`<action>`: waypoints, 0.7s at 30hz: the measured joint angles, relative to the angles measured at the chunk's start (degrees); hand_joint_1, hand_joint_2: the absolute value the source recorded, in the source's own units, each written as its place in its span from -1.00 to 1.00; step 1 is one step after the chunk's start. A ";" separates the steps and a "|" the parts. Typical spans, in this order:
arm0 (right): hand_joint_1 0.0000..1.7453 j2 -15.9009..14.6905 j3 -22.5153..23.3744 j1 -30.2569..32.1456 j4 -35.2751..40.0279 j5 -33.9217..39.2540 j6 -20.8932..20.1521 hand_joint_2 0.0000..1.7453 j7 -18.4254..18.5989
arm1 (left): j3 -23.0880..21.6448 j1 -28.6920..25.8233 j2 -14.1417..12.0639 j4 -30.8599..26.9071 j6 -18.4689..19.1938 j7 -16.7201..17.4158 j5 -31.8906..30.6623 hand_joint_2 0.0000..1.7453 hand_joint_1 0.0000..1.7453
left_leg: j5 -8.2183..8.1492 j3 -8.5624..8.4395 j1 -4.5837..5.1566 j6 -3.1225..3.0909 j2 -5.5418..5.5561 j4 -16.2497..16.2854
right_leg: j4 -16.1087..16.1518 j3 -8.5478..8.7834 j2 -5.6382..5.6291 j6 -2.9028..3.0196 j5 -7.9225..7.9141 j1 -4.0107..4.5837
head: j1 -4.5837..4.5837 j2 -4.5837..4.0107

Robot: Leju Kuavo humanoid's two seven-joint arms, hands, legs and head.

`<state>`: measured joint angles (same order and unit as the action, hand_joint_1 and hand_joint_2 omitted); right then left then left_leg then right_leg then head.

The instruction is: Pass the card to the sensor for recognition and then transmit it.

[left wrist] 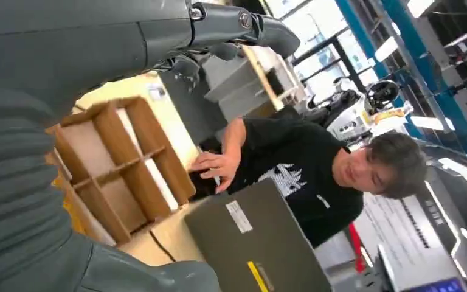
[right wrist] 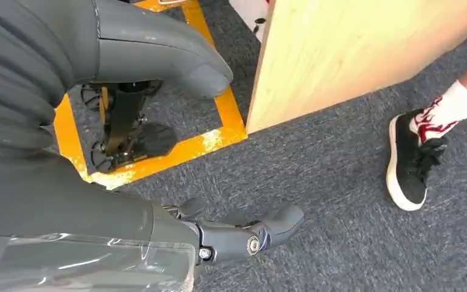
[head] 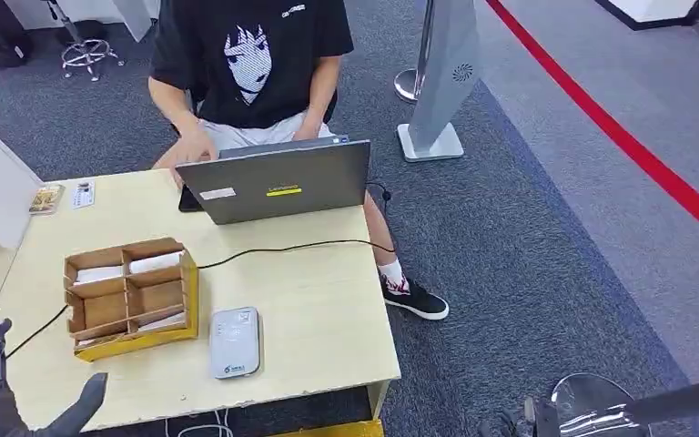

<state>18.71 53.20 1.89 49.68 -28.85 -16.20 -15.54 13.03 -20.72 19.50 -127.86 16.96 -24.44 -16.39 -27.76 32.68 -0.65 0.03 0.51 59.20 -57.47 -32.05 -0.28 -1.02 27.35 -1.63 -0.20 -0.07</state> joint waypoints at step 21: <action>-1.00 0.22 0.92 3.30 1.03 27.27 -1.55 1.00 3.67 | 17.14 -5.92 0.72 11.33 -10.62 6.58 29.40 1.00 -1.00 | -0.11 0.01 0.00 -0.11 0.05 -0.01 | 0.00 0.03 0.05 -0.11 0.11 0.00 | 0.00 0.00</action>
<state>18.93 54.12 5.18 50.71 -1.58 -17.74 -11.87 30.17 -26.63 20.22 -116.54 6.34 -17.86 13.01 -27.87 32.69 -0.65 -0.08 0.56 59.18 -57.47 -32.02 -0.23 -1.14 27.45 -1.64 -0.20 -0.07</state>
